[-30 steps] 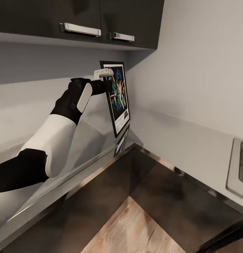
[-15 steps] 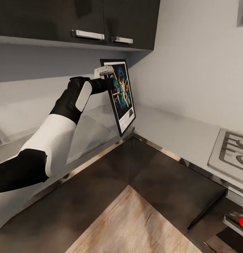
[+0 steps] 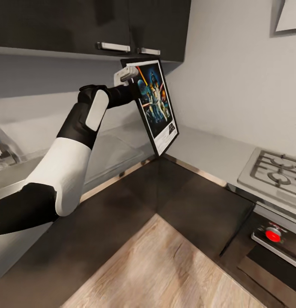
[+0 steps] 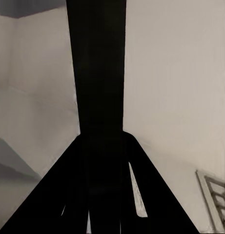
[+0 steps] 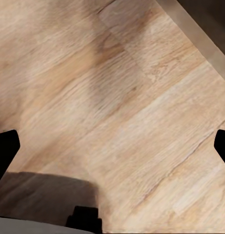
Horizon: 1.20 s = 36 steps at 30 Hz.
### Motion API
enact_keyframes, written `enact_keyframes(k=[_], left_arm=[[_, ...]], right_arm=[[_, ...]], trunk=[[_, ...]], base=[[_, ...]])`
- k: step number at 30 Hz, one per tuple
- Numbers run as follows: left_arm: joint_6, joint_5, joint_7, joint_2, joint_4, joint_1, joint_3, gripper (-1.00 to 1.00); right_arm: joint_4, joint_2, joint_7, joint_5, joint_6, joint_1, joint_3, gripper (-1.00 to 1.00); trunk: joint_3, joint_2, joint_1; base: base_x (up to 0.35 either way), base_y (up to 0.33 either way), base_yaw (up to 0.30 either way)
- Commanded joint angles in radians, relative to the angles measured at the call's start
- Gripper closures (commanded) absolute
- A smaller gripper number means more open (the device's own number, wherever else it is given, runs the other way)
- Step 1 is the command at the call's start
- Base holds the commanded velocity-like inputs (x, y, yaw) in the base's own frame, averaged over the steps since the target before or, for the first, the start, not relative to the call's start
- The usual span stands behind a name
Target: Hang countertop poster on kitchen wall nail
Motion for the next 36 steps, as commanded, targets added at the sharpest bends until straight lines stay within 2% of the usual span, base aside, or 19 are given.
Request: enact_keyframes(k=[1,2,3,4,5,8,10,11,15,17,19,24,28,30,32,36], left_arm=[[0.004,0.001,-0.002,0.0,-0.001,-0.001,-0.002,1.0],[0.004,0.008,-0.002,0.0,-0.002,-0.001,-0.011,1.0],[0.005,0.018,-0.004,0.0,-0.004,0.0,-0.048,1.0],[0.005,0.021,-0.004,0.0,-0.004,0.0,-0.055,1.0],[0.015,0.044,-0.005,0.0,-0.004,0.0,-0.074,1.0],[0.071,0.101,-0.005,0.0,-0.024,0.001,-0.094,1.0],[0.112,0.131,-0.005,0.0,-0.075,0.002,-0.107,1.0],[0.137,0.148,-0.005,0.0,-0.149,0.006,-0.112,1.0],[0.191,0.161,-0.005,0.0,-0.252,0.031,-0.116,1.0],[0.242,0.165,-0.005,0.0,-0.314,0.056,-0.117,1.0],[0.28,0.168,-0.007,0.002,-0.41,0.104,-0.119,1.0],[0.284,0.169,-0.009,0.004,-0.46,0.153,-0.128,1.0],[0.284,0.168,-0.068,0.005,-0.476,0.185,-0.136,1.0],[0.284,0.167,-0.135,0.009,-0.479,0.198,-0.139,1.0],[0.284,0.167,-0.167,0.015,-0.48,0.211,-0.141,1.0],[0.284,0.166,-0.191,0.024,-0.481,0.23,-0.144,1.0]], right_arm=[[0.0,-0.001,0.002,0.006,-0.003,0.0,-0.004,-1.0],[0.0,-0.002,0.001,0.005,-0.003,0.0,-0.005,-1.0],[0.0,-0.012,0.0,0.004,-0.003,0.0,-0.008,-1.0],[0.0,-0.016,0.0,0.004,-0.003,0.0,-0.008,-1.0],[0.0,-0.025,0.0,0.003,-0.003,0.0,-0.008,-1.0],[0.0,-0.035,-0.001,0.003,-0.003,0.0,-0.009,-1.0],[0.0,-0.043,-0.001,0.003,-0.003,0.0,-0.009,-1.0],[0.0,-0.048,-0.001,0.003,-0.003,0.0,-0.009,-1.0],[0.0,-0.051,-0.001,0.002,-0.004,0.0,-0.009,-1.0],[0.0,-0.053,-0.001,0.002,-0.004,0.0,-0.009,-1.0],[0.0,-0.057,-0.001,0.002,-0.005,0.0,-0.009,-1.0],[-0.001,-0.073,0.002,0.0,-0.006,0.0,-0.009,-1.0],[-0.003,-0.082,0.002,-0.002,-0.008,0.0,-0.01,-1.0],[-0.004,-0.089,0.002,-0.002,-0.008,0.0,-0.011,-1.0],[-0.005,-0.095,0.002,-0.003,-0.009,0.0,-0.011,-1.0],[-0.005,-0.105,0.002,-0.006,-0.009,0.0,-0.012,-1.0]], trunk=[[-0.001,-0.001,-0.001],[-0.001,-0.001,-0.001],[-0.001,-0.001,-0.001],[-0.001,-0.001,-0.001],[-0.001,-0.001,-0.001],[-0.001,-0.001,-0.001],[-0.001,-0.001,-0.001],[-0.001,-0.001,-0.001],[-0.001,-0.001,-0.001],[-0.001,-0.001,-0.001],[-0.001,-0.001,-0.001],[-0.001,-0.001,-0.001],[-0.001,-0.001,-0.001],[-0.001,-0.001,-0.001],[-0.001,-0.001,-0.001],[-0.001,-0.001,-0.001]], base=[[-0.339,0.0,0.0],[-0.339,0.0,0.0],[-0.339,0.0,0.0],[-0.339,0.0,0.0],[-0.339,0.0,0.0],[-0.339,0.0,0.0],[-0.339,0.0,0.0],[-0.339,0.0,0.0],[-0.339,0.0,0.0],[-0.339,0.0,0.0],[-0.339,0.0,0.0],[-0.339,0.0,0.0],[-0.339,0.0,0.0],[-0.339,0.0,0.0],[-0.339,0.0,0.0],[-0.339,0.0,0.0]])
